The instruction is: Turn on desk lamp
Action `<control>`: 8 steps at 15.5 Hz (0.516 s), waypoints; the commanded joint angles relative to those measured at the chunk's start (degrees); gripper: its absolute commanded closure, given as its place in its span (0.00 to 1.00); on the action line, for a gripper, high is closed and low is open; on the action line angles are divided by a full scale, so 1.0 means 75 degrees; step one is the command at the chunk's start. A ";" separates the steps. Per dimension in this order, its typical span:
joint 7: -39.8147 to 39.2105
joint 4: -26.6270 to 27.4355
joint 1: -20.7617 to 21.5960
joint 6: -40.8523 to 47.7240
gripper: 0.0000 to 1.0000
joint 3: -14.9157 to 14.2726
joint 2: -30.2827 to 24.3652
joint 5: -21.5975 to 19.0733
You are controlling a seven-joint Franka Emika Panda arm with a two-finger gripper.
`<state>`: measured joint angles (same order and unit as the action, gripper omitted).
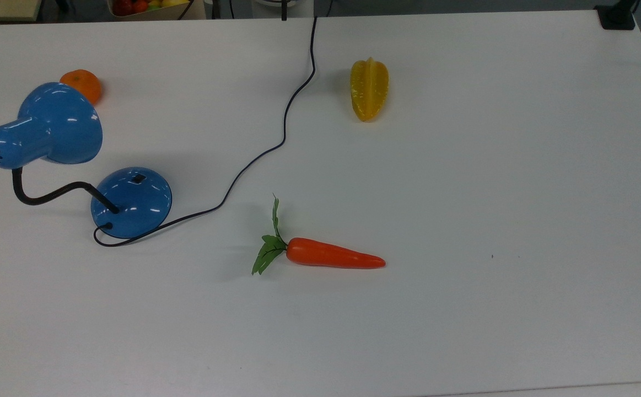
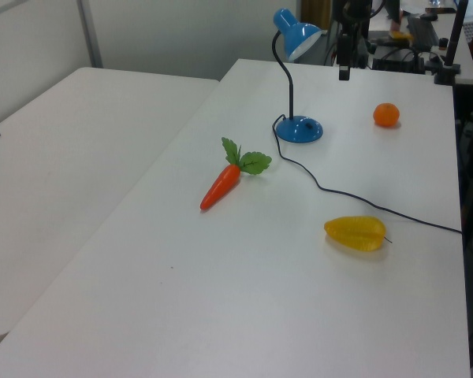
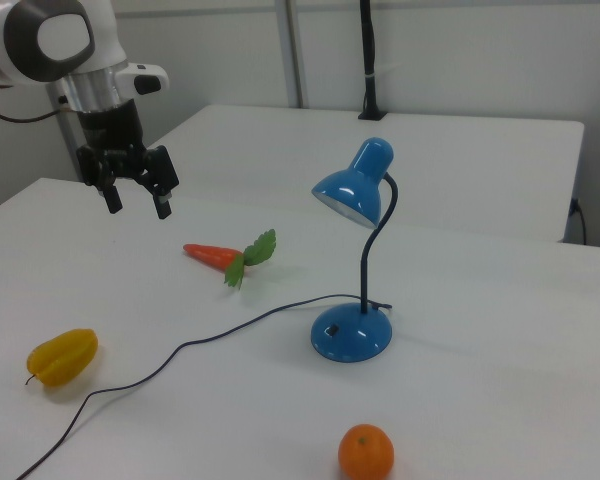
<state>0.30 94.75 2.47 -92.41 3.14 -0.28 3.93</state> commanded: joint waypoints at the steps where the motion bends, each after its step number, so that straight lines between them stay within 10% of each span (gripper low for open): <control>1: -0.0133 -0.0072 0.0057 0.0180 0.00 -0.0033 0.0014 0.0166; 8: -0.0134 -0.0071 0.0057 0.0180 0.01 -0.0032 0.0014 0.0167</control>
<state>0.30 94.76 2.48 -92.41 3.14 -0.25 4.50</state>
